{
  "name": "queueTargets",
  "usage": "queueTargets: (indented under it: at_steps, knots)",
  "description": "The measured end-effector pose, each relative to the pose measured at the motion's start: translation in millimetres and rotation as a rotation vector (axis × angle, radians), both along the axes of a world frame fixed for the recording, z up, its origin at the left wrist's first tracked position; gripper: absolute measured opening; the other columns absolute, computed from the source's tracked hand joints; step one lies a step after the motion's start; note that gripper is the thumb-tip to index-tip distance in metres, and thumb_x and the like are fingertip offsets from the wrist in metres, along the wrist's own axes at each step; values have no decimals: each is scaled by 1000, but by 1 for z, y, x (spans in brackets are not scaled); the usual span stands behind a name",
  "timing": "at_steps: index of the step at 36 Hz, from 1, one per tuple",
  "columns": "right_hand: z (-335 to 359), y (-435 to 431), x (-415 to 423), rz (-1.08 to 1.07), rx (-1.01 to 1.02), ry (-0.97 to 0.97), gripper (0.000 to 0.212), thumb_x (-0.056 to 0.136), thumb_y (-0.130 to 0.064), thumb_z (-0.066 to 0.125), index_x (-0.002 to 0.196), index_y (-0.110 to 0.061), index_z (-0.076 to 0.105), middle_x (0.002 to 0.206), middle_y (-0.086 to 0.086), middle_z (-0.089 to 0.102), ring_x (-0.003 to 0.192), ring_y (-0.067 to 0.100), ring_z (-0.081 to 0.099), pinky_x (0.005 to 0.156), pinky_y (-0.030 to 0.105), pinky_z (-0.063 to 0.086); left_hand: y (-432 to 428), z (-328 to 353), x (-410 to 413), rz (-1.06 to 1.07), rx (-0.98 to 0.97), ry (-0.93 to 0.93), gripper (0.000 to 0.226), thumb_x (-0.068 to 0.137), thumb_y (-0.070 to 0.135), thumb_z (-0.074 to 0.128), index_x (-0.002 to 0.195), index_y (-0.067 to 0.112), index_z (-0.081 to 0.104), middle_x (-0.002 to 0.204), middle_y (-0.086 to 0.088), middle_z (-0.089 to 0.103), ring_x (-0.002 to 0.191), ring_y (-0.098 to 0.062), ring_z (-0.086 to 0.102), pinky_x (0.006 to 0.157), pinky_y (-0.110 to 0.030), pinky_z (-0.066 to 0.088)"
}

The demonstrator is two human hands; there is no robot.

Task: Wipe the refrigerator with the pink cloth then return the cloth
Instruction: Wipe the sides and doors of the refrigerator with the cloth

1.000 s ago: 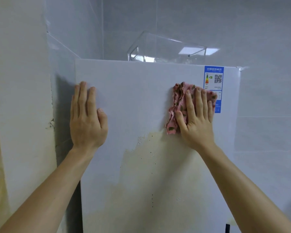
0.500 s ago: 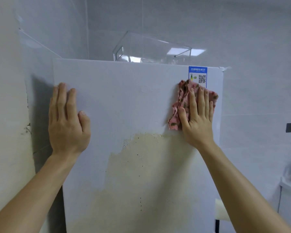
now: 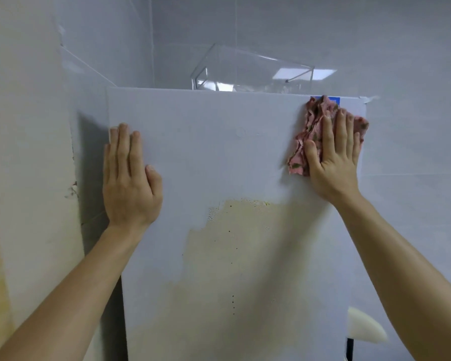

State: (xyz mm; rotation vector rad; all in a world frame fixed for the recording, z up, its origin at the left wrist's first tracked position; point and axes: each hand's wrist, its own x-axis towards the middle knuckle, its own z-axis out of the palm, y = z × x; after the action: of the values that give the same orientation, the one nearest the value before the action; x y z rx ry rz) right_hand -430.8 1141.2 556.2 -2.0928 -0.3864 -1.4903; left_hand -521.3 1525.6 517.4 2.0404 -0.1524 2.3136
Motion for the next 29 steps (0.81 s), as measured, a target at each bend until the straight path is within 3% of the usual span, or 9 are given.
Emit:
queueTargets:
  at_steps: [8,14,19,29]
  knots:
    - [-66,-11,0,5,-33,19,72,104,-57,29,165,-32,2,175,-7,-8,161,10,-15,129,33,-15,-4,-3,-4,-23,-17,29,59,103,9,41,159,-6,33,169,-22,29,160,-36,22,131,-50,21]
    - [-27,-11,4,13,4,36,78,97,-64,25,167,-33,7,174,-11,-10,157,0,-21,127,30,-17,-2,-1,-6,-8,-30,24,59,102,11,40,158,-7,35,168,-21,32,160,-34,25,130,-51,25]
    - [21,-11,5,-7,44,38,78,98,-64,21,167,-35,3,176,-10,-12,157,2,-22,128,34,-17,1,1,-4,6,-21,-9,60,100,7,43,158,-6,36,168,-21,33,160,-35,25,129,-53,27]
    - [-34,-3,7,-25,100,-1,70,104,-55,24,167,-29,6,176,-4,-5,161,10,-13,129,36,-15,1,-2,-1,-10,-3,-8,59,99,4,43,157,-5,36,167,-23,32,159,-39,26,127,-58,28]
